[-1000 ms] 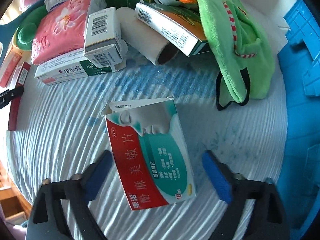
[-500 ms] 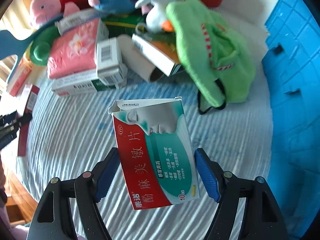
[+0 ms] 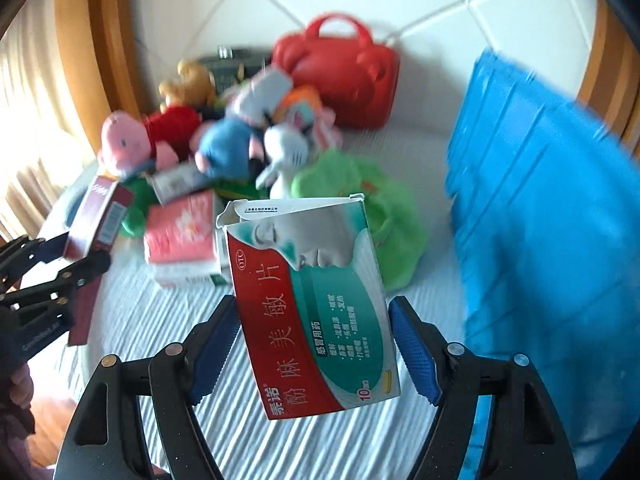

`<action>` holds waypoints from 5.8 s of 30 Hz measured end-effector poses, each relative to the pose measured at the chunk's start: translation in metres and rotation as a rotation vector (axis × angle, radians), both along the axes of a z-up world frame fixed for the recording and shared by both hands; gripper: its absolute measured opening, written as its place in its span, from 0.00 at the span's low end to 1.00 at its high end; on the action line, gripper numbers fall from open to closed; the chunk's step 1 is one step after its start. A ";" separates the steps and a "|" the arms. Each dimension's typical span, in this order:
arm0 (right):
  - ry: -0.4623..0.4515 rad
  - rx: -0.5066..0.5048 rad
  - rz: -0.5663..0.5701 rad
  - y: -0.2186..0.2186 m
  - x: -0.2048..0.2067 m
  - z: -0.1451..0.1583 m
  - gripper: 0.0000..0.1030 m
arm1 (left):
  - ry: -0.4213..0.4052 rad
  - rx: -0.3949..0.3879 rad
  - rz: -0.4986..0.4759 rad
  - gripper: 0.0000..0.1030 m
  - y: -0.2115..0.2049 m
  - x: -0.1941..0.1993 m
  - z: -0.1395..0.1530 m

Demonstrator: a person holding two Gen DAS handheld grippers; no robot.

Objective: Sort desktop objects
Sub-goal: 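Lift and carry the red ointment box and red-teal box over the blue bin, then open both tools to drop the two boxes into the bin, then move both tools back from the bin to the table, then grasp the clear box of floss picks with the left tool while the right tool grasps the small white box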

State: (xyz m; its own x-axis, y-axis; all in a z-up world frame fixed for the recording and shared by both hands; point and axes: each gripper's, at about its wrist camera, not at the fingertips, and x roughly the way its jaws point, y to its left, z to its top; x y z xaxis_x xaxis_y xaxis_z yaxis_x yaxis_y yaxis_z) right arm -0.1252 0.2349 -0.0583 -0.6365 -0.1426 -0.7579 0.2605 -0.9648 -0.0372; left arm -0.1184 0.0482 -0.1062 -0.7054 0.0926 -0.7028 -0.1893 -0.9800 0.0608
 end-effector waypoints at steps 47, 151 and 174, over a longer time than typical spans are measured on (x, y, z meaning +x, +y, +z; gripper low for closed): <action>0.335 0.042 -0.612 0.316 0.144 0.101 0.74 | 0.311 0.011 -0.596 0.42 0.378 0.053 0.147; -0.228 -0.028 -0.232 -0.093 -0.090 -0.080 1.00 | -0.357 -0.040 0.552 0.90 -0.459 -0.085 -0.150; -0.323 -0.015 -0.253 -0.105 -0.120 -0.131 1.00 | -0.455 0.080 0.406 0.77 -0.439 -0.113 -0.183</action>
State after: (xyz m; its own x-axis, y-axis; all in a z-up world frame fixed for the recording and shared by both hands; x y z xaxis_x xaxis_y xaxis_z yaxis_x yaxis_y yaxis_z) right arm -0.2451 0.1297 -0.1895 -0.3830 -0.0249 -0.9234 0.0112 -0.9997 0.0224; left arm -0.2311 -0.3904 -0.2895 -0.3262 -0.0552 -0.9437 0.2103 -0.9775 -0.0156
